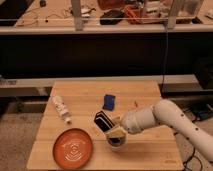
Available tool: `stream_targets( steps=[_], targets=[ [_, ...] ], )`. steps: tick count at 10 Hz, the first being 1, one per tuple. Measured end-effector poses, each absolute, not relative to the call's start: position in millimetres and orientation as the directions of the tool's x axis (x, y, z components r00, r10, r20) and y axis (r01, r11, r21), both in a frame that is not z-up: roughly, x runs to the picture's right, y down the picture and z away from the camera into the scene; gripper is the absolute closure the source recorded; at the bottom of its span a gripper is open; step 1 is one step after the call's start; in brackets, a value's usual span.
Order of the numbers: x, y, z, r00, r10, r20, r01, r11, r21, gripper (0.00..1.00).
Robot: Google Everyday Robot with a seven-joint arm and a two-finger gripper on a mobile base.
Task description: Place the eraser in the ceramic cup
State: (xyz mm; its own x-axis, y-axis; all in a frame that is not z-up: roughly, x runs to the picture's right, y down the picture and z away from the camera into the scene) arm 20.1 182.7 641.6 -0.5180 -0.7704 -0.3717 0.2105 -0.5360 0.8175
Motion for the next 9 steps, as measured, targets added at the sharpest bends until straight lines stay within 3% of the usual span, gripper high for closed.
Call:
stream_targets(
  steps=[9],
  targets=[
    [33.7,191.4,657.0,-0.516,-0.743,-0.425,0.150,-0.567,0.810,0.98]
  ],
)
